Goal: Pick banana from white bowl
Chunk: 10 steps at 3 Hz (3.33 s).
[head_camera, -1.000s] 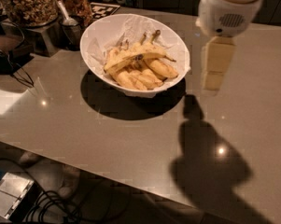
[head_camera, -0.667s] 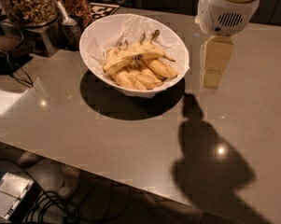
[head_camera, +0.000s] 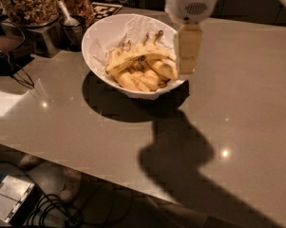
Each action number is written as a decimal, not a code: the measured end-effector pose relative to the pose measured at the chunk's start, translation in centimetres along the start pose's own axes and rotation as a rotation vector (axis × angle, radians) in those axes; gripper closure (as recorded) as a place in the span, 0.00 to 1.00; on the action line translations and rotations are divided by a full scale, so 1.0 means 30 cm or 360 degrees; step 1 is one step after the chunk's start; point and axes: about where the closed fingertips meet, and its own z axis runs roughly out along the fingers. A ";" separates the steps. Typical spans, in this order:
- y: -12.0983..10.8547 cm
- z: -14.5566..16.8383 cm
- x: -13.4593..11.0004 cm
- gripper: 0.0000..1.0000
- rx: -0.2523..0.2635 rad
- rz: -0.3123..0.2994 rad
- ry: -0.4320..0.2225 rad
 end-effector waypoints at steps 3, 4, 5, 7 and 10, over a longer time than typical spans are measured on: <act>-0.189 0.141 -0.199 0.00 0.0022 -0.0354 0.0192; -0.236 0.169 -0.228 0.08 0.0024 -0.0418 0.0217; -0.267 0.207 -0.244 0.21 0.0005 -0.0452 0.0220; -0.280 0.295 -0.250 0.39 -0.0071 -0.0459 0.0204; -0.259 0.425 -0.230 0.57 -0.0180 -0.0407 0.0210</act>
Offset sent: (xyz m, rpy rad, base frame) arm 0.0571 0.0648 -0.0280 -0.2531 0.0309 0.1862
